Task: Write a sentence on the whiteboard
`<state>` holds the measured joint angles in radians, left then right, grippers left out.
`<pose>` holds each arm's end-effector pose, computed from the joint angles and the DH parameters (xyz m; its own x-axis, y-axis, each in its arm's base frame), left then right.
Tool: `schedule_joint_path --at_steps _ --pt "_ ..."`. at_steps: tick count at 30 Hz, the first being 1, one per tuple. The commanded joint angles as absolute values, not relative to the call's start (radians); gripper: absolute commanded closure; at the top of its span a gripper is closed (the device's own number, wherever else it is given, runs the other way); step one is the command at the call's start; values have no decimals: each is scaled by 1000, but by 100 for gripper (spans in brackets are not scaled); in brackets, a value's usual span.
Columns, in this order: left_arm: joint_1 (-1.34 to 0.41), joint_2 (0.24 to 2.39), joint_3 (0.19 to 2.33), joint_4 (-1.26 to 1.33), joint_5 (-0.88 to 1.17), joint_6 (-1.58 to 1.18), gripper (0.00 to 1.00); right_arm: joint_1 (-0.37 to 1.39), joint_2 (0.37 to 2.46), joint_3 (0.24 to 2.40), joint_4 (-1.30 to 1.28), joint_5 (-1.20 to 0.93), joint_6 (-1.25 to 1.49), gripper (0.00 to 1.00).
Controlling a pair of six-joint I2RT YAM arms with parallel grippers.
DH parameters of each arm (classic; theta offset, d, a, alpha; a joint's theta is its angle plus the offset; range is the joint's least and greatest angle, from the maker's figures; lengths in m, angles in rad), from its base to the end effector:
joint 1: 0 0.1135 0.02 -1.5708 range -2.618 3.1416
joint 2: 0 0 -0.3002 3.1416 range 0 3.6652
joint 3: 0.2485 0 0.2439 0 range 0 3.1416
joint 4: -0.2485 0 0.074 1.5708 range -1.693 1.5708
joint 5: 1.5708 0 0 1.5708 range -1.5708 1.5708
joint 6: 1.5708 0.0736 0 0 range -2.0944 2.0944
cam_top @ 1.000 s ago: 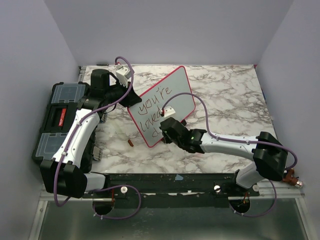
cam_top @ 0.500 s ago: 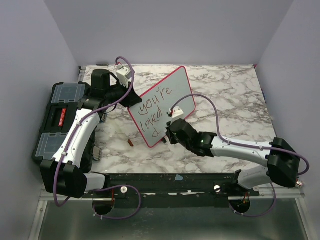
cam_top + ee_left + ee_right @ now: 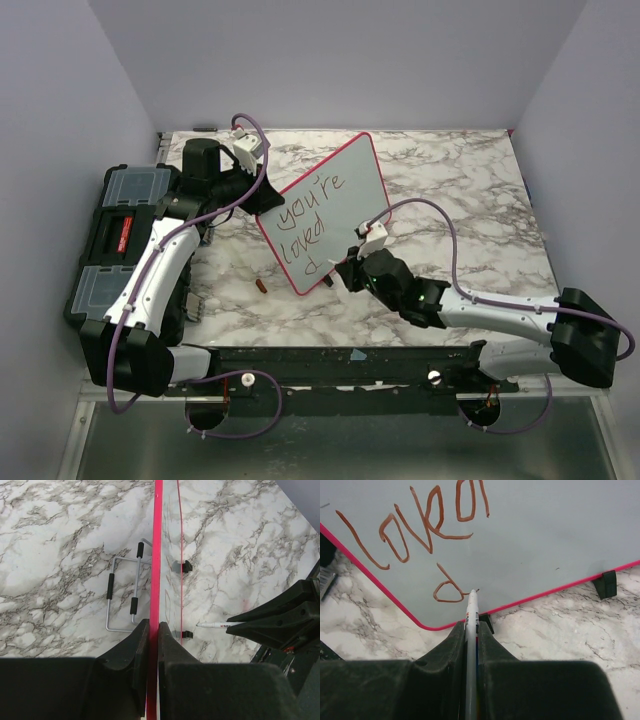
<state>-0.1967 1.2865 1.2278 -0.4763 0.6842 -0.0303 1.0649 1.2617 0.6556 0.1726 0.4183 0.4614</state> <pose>0.2734 -0.1019 0.3809 -0.5205 0.0798 -0.8501 0.6692 0.6564 -0.3482 0.1644 0.2351 0.2548 -0.4586 0.0117 -0.8886 -0.4651 0.8488 0.2512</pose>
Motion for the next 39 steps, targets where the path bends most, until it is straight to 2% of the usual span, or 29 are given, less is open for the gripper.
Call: schedule_joint_path --at_steps 1,39 --pt "-199 1275 1229 -465 650 15 100 1057 1241 631 289 429 485 99" --pt "-202 1279 1230 -468 646 19 100 1046 1334 639 382 393 516 99"
